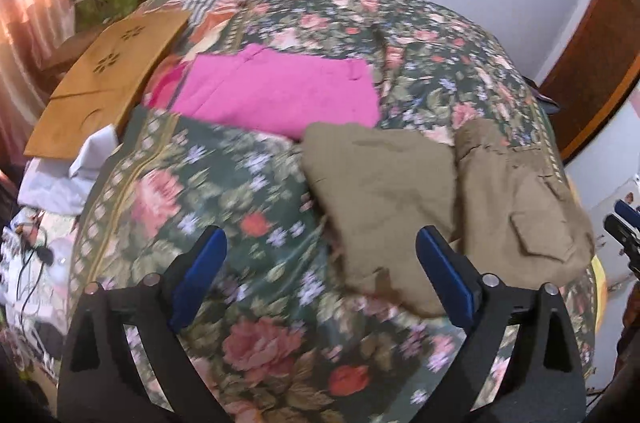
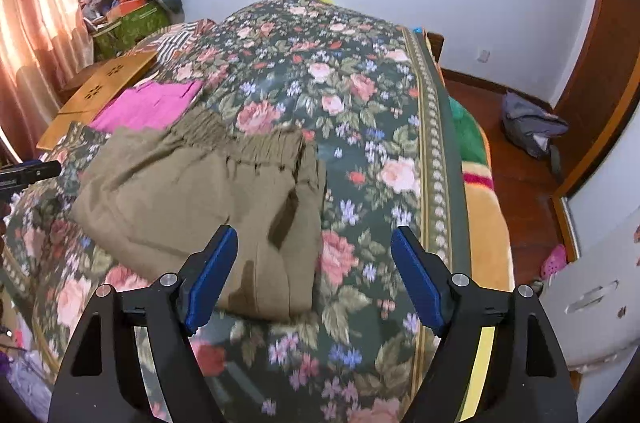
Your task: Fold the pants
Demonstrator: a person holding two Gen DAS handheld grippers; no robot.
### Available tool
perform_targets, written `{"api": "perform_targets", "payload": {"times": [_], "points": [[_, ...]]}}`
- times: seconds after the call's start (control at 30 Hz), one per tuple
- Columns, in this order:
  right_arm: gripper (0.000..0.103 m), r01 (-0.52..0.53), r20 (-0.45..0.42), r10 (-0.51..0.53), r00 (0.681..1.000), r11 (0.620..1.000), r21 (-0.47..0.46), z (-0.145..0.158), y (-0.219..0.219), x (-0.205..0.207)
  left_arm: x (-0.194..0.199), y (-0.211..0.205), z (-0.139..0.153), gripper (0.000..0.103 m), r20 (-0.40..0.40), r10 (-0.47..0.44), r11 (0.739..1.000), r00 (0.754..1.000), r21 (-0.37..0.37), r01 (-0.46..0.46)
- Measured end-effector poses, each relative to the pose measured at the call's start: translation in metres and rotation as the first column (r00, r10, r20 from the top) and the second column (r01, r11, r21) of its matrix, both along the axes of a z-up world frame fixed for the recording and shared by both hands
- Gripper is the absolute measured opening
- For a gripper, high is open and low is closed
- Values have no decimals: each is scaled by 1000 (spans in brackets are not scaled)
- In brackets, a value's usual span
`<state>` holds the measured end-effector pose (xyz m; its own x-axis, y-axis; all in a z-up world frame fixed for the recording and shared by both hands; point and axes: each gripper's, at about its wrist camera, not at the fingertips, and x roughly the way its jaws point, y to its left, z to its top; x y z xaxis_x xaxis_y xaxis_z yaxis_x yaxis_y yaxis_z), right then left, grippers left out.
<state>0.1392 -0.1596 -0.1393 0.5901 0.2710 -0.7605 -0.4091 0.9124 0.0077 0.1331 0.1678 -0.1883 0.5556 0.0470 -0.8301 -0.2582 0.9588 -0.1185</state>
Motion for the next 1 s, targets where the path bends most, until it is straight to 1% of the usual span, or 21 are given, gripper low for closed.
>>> {"api": "perform_targets", "payload": {"times": [0.07,0.13,0.27,0.33,0.43,0.53,0.6,0.7,0.73,0.77,0.83,0.9,0.93,0.97,1.0], "points": [[76,-19,5,19,1000,1000,5,0,6,6,14,-8,-2,97,-8,-26,1000,1000,4,26],[77,-41,-13,41,999,999,24,-2,10,14,25,-13,-9,97,-23,-50,999,998,3,50],[77,-74,-93,80,992,995,60,-17,17,35,46,-18,-34,97,-74,-75,997,994,11,76],[77,-87,-135,96,986,994,73,-26,20,44,51,-18,-47,97,-91,-78,997,993,-1,78],[77,-85,-190,97,977,994,75,-41,23,57,58,-15,-67,97,-115,-89,995,989,-53,84],[77,-86,-231,95,968,995,47,-58,25,67,62,-10,-74,97,-98,-100,989,990,-120,88],[77,-91,-254,102,962,994,53,-66,23,73,66,-7,-77,97,-93,-111,983,989,-160,95],[87,-97,-282,109,953,994,55,-73,20,80,72,-5,-82,97,-89,-116,975,989,-199,97],[91,-103,-289,112,951,994,47,-76,20,83,73,-5,-81,96,-84,-118,974,989,-203,99],[95,-108,-299,117,947,993,49,-78,19,85,75,-6,-81,92,-80,-125,973,989,-206,106],[96,-102,-347,126,929,991,87,-85,14,93,79,-8,-81,85,-76,-134,969,988,-220,115],[99,-83,-398,132,908,987,139,-93,8,99,82,-9,-80,82,-76,-140,968,987,-220,120],[102,-74,-412,132,902,986,153,-95,6,101,84,-10,-80,78,-74,-147,967,986,-222,127],[102,-66,-426,133,895,984,168,-98,5,103,85,-9,-80,73,-75,-150,965,986,-228,130],[102,-60,-434,135,891,982,181,-99,3,104,86,-10,-80,71,-77,-154,963,985,-237,132]]}}
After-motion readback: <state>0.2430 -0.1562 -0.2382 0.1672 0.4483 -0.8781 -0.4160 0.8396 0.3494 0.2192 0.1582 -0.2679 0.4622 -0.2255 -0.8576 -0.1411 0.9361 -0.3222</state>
